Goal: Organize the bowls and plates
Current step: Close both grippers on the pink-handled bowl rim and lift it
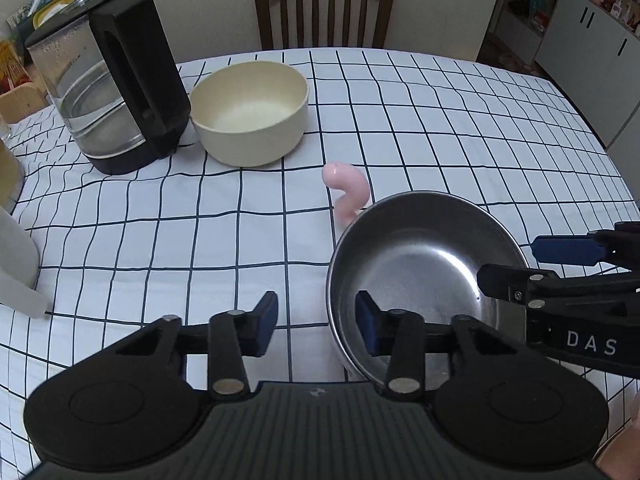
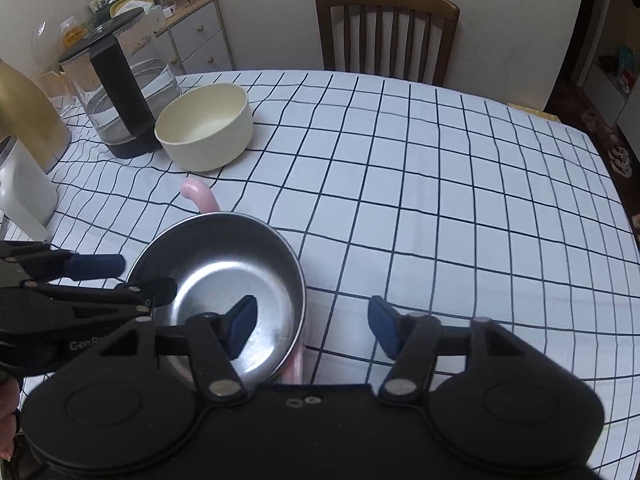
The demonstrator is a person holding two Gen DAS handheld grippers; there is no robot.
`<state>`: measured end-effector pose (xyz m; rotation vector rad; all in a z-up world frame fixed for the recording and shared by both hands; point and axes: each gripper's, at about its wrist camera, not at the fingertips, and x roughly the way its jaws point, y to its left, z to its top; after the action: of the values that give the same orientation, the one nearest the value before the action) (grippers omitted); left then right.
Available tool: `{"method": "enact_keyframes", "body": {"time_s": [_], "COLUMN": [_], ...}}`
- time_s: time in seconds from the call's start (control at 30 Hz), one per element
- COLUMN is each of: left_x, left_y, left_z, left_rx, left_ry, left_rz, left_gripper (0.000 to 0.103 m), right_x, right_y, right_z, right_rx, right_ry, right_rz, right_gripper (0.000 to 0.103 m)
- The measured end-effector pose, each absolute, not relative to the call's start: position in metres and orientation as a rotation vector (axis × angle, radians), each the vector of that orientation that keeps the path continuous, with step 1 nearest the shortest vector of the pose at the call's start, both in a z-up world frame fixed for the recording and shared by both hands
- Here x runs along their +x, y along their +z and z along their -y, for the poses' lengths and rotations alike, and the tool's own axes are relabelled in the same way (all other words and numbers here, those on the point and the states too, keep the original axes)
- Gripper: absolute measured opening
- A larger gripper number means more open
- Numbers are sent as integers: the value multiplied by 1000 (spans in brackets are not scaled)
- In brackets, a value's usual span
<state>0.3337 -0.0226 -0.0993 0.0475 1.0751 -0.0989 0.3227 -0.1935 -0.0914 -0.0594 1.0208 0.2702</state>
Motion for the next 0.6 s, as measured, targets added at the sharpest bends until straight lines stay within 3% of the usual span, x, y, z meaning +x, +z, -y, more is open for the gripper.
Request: {"method": "enact_keyframes", "body": {"time_s": [0.3, 0.53, 0.6], "left_x": [335, 334, 333], "left_y": [-100, -97, -96], "left_z": [22, 28, 29], "left_rx": [18, 29, 38], "left_ry": [-103, -120, -119], "left_rz": [-1085, -1076, -1072], "left_gripper": [18, 7, 6], "right_x": [326, 326, 324], "right_y": [-95, -95, -95], "right_z": [189, 189, 189], "right_rx": [-64, -60, -61], "right_ry": [284, 279, 277], "right_rz": [-1042, -1043, -1038], "right_gripper": [33, 9, 8]}}
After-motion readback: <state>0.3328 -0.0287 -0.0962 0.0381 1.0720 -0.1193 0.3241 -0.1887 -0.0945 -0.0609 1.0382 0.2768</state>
